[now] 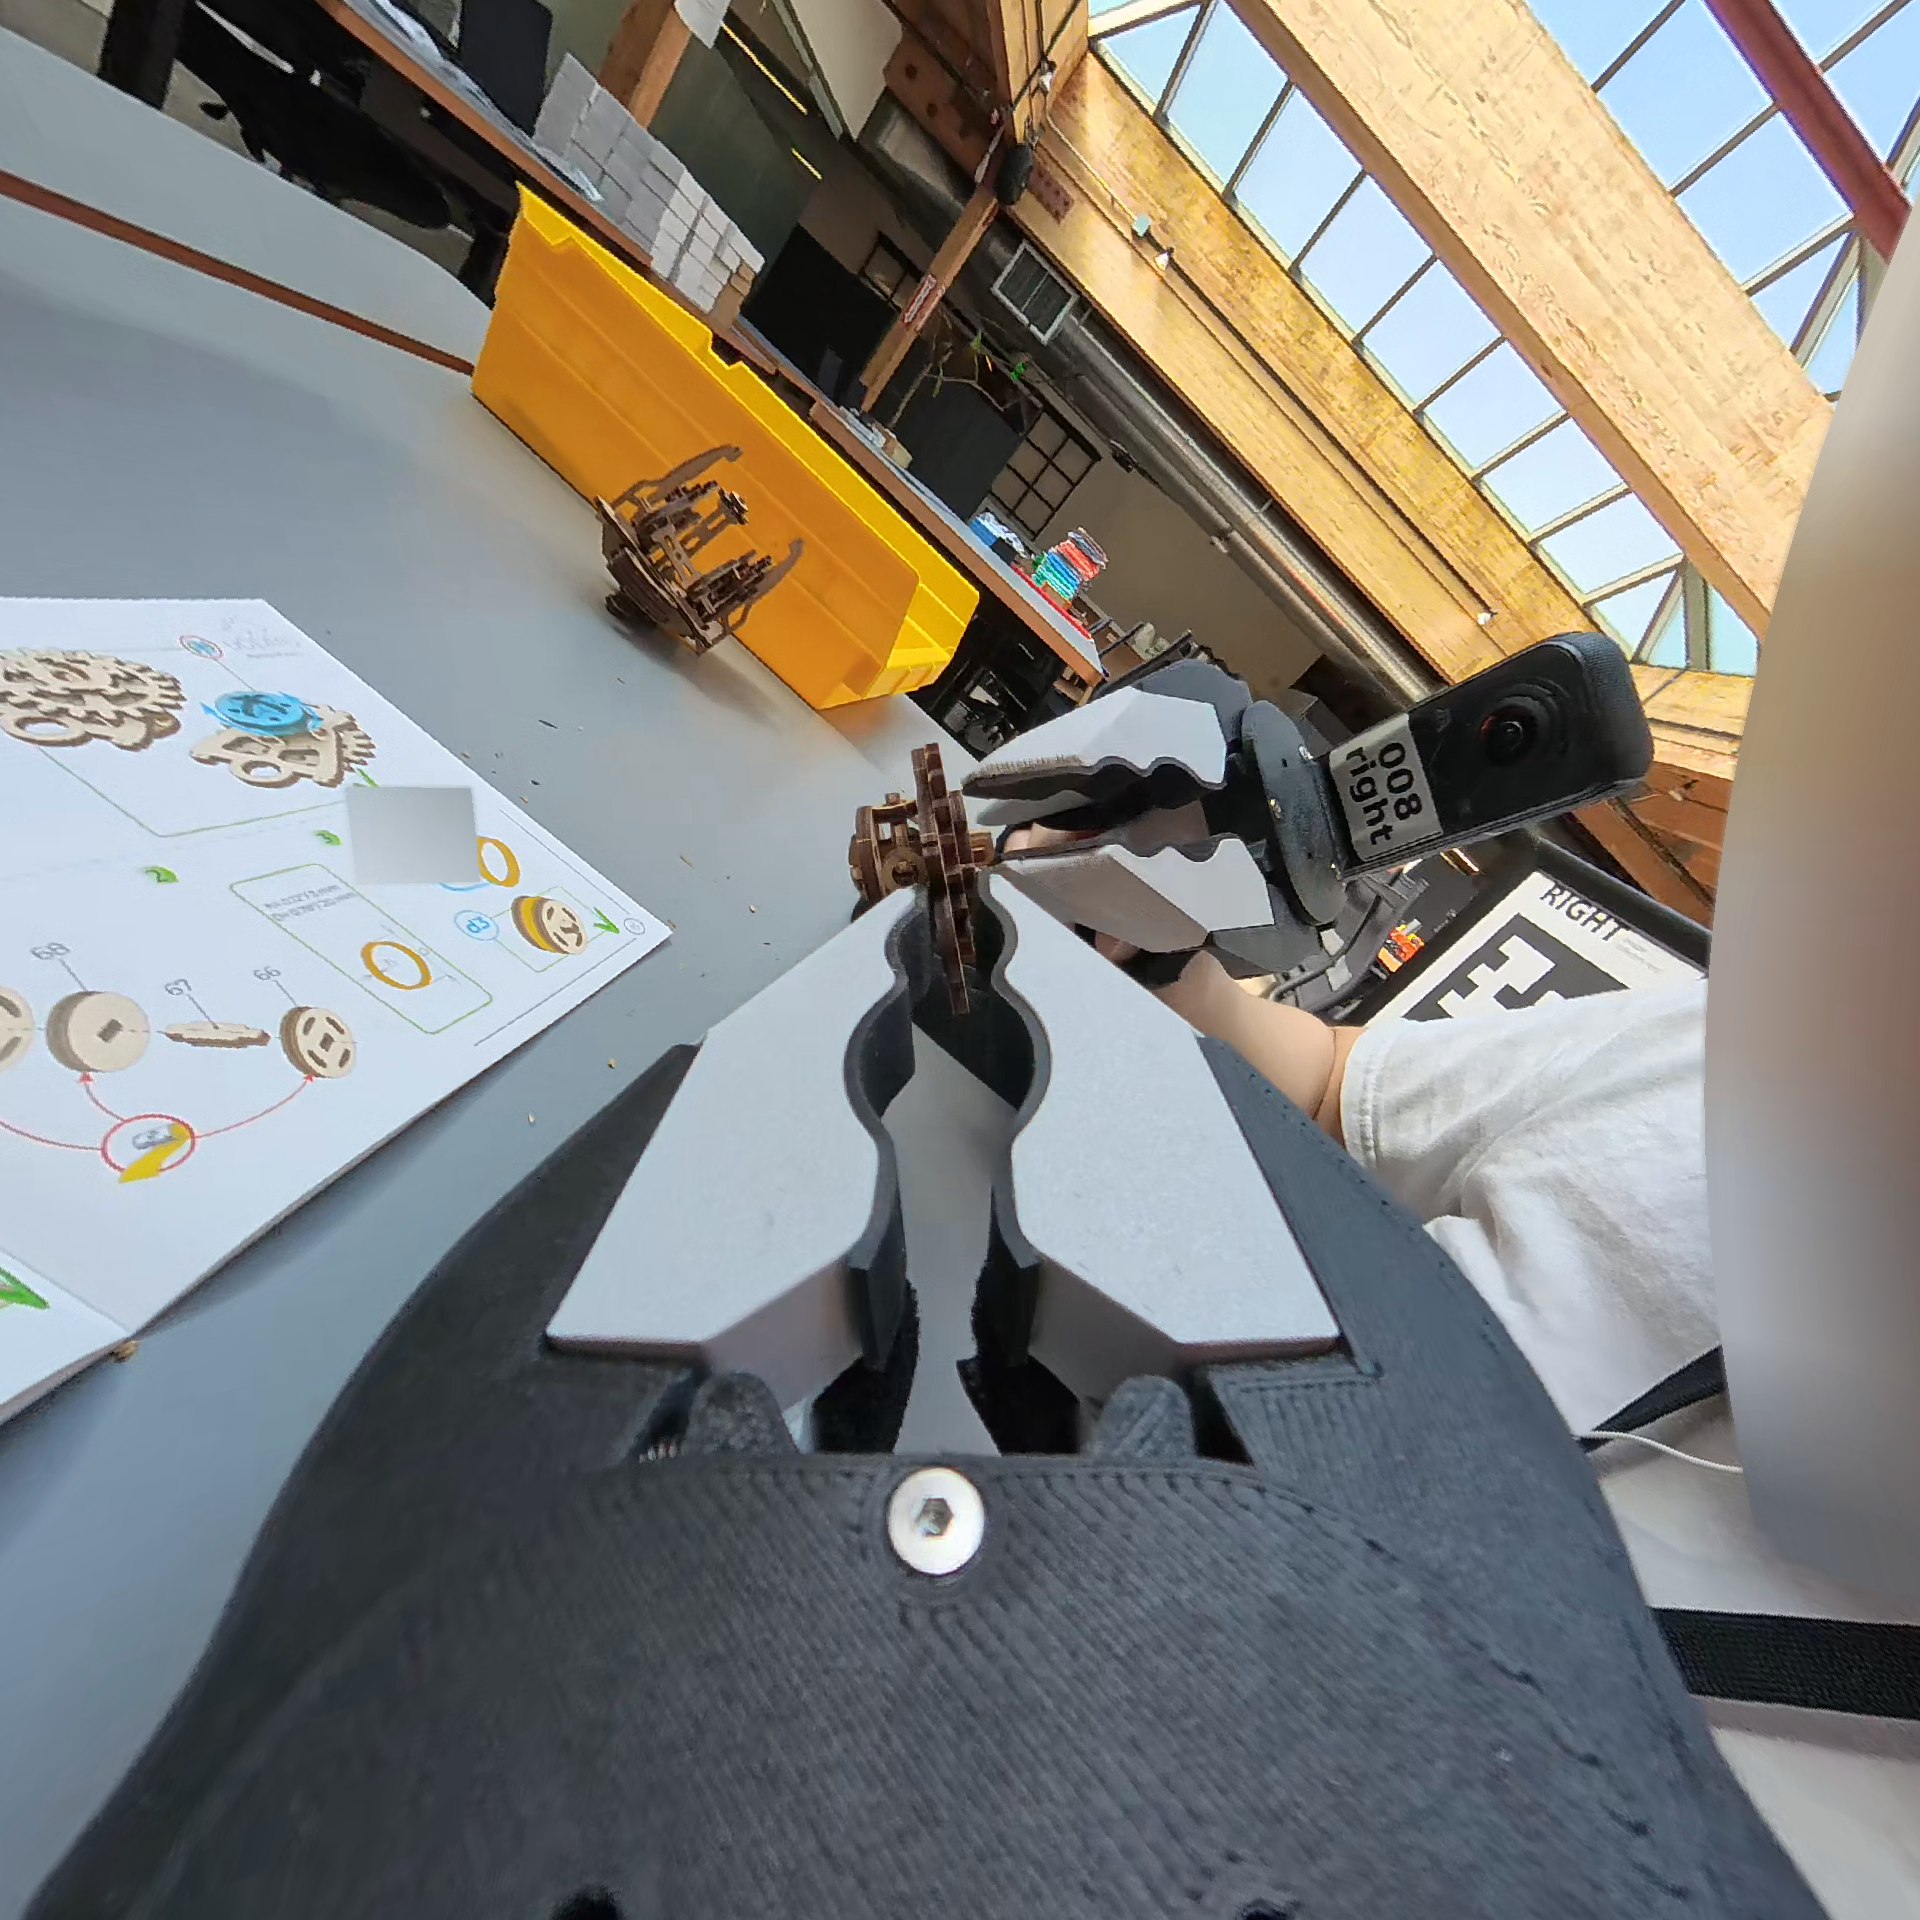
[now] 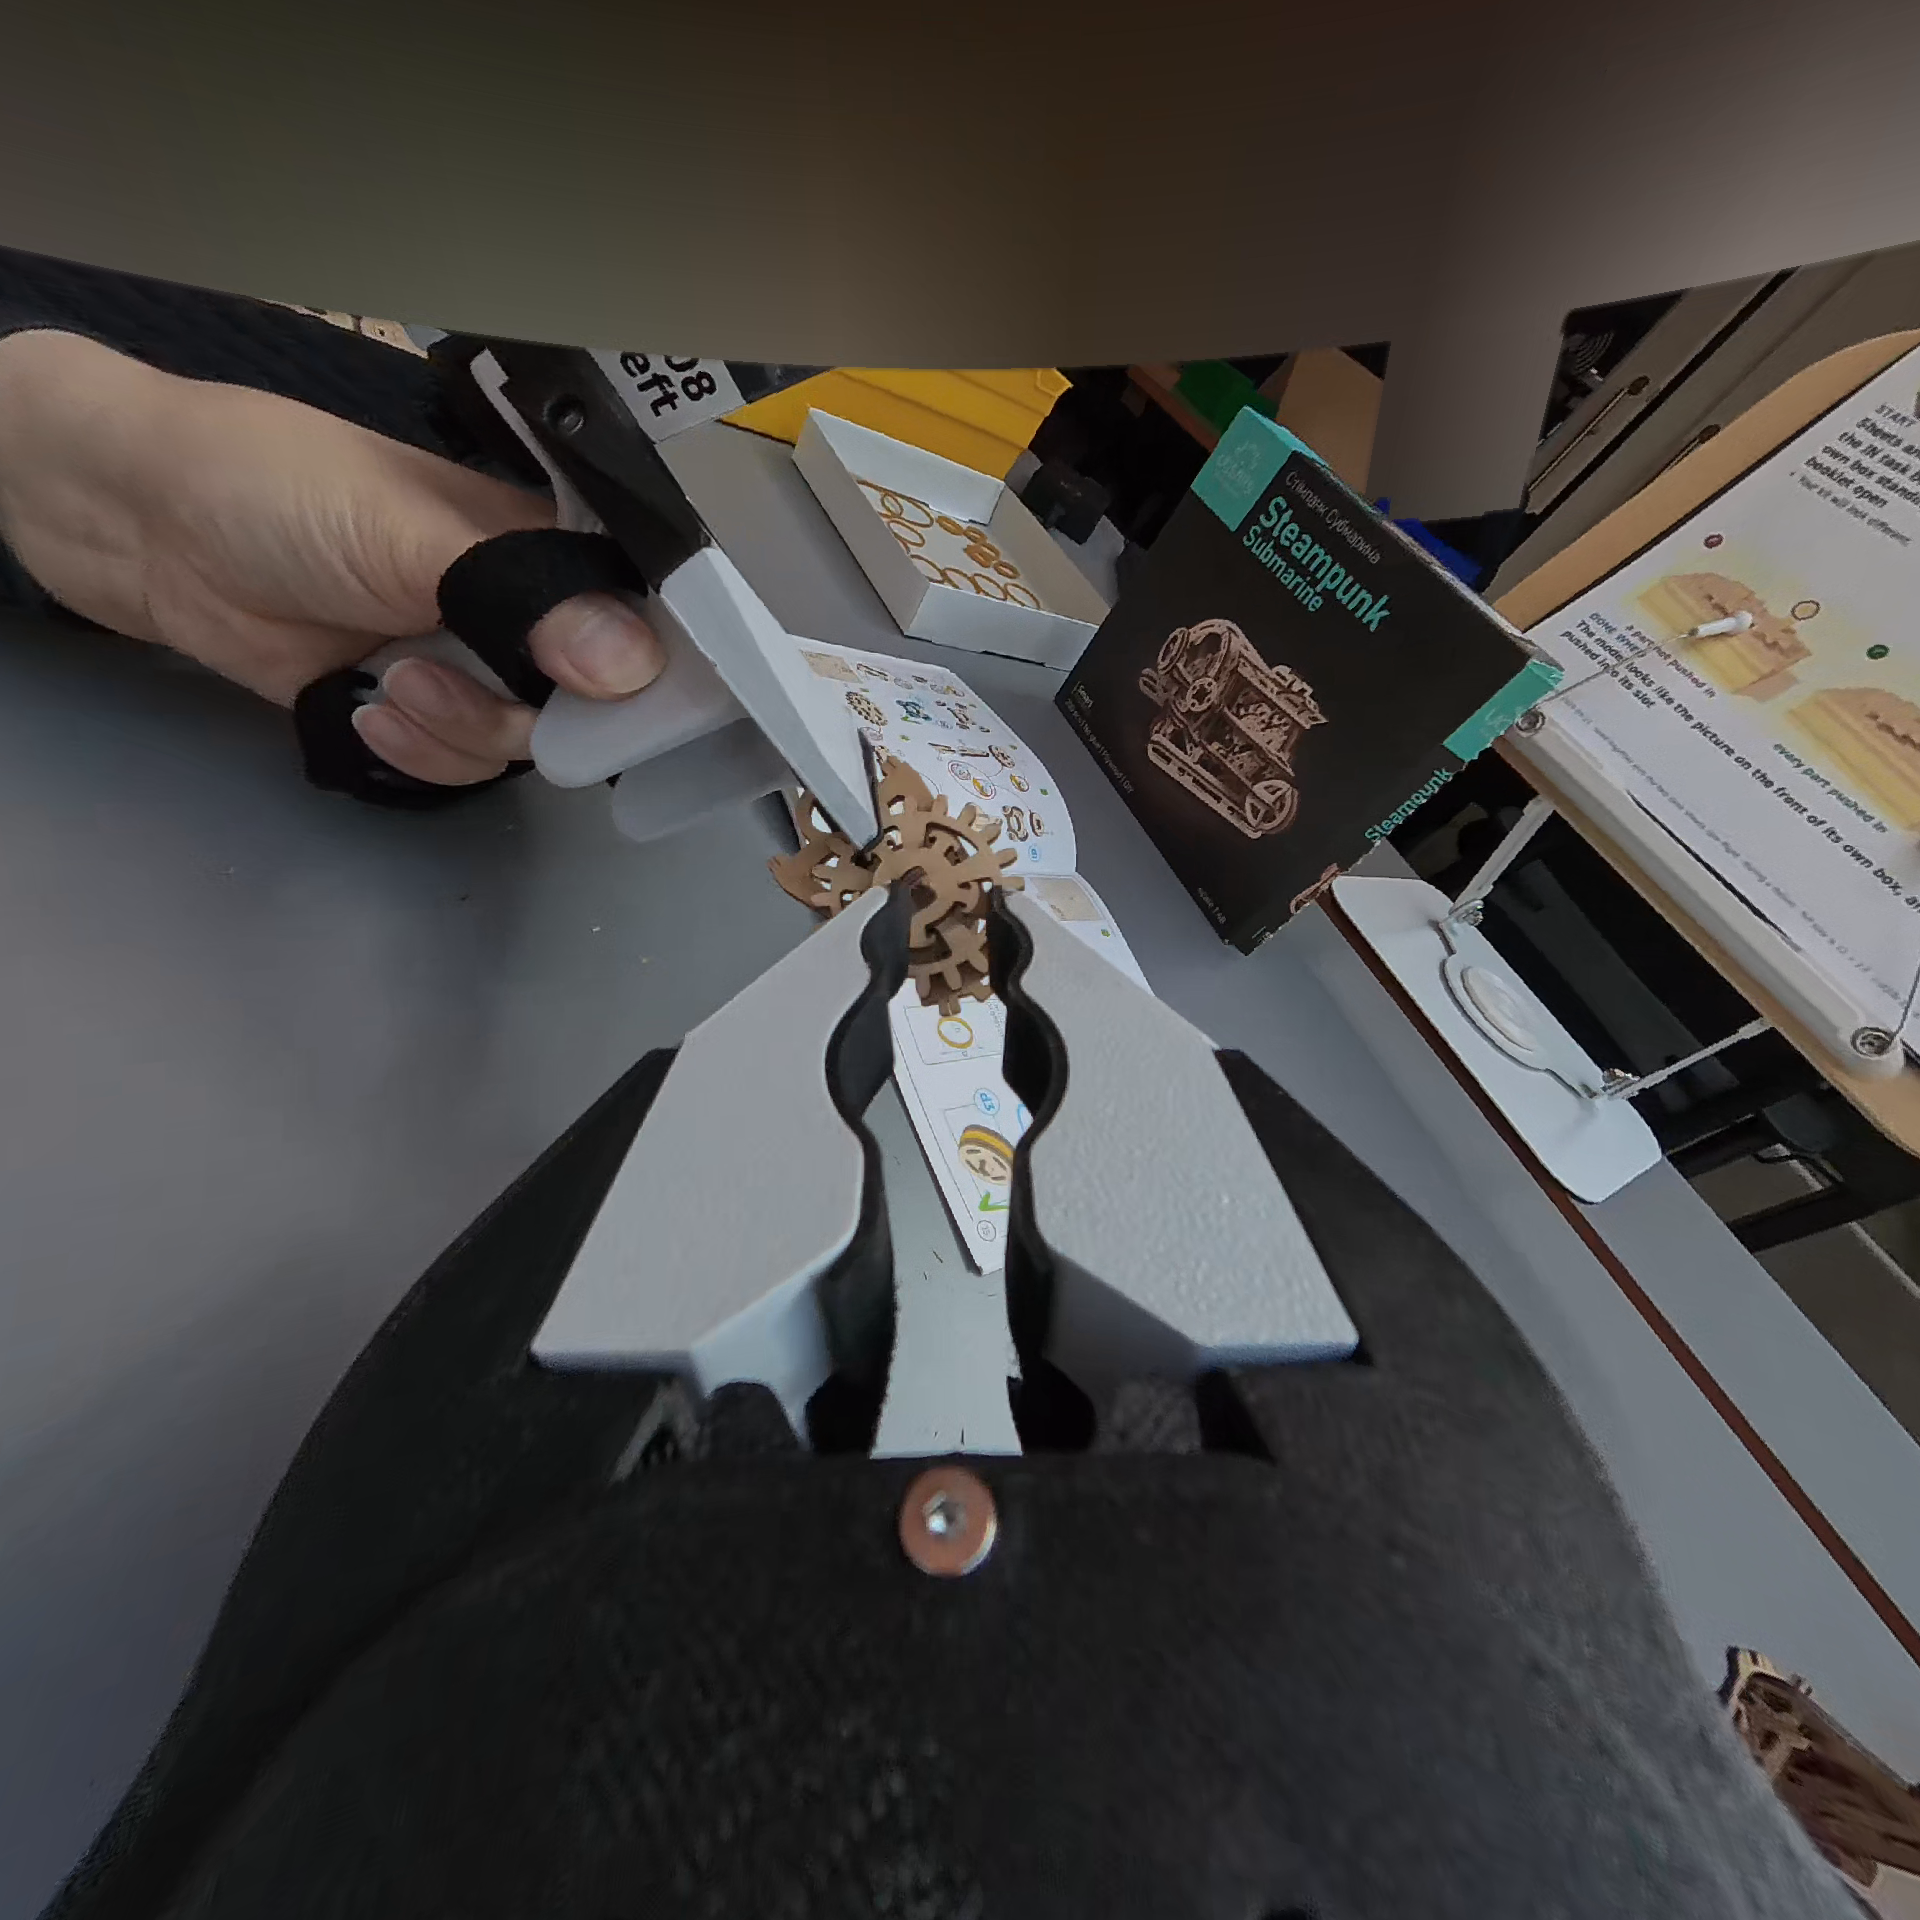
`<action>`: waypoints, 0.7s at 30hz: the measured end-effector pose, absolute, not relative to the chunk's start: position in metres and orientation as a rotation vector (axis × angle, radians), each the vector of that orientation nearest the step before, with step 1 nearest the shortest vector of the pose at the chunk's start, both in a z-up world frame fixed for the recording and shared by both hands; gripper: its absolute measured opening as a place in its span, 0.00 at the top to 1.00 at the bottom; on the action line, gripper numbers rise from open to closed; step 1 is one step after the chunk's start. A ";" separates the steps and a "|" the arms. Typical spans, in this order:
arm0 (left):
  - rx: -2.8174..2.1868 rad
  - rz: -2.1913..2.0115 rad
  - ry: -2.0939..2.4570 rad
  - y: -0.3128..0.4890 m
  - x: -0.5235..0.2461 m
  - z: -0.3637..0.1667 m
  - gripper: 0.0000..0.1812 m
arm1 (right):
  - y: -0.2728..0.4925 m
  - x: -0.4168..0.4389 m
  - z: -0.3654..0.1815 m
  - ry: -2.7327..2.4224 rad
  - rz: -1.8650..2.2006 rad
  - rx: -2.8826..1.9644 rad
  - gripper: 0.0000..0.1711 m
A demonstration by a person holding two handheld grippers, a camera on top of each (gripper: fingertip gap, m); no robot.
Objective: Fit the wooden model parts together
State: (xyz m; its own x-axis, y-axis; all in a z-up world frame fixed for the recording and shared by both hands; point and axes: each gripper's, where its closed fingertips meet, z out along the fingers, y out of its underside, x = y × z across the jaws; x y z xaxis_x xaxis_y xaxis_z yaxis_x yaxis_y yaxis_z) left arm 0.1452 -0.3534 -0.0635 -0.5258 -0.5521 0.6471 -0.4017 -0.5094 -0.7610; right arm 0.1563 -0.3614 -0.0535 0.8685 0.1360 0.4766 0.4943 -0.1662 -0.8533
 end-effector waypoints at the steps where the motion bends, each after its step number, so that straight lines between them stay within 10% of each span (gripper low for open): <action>1: -1.456 -2.174 1.483 -0.353 0.146 -0.061 0.97 | -0.361 0.156 -0.052 -0.459 -0.331 -1.728 0.92; 21: -0.792 -1.434 1.393 -0.362 0.129 0.004 0.97 | -0.369 0.140 0.006 -0.417 -0.502 -1.439 0.95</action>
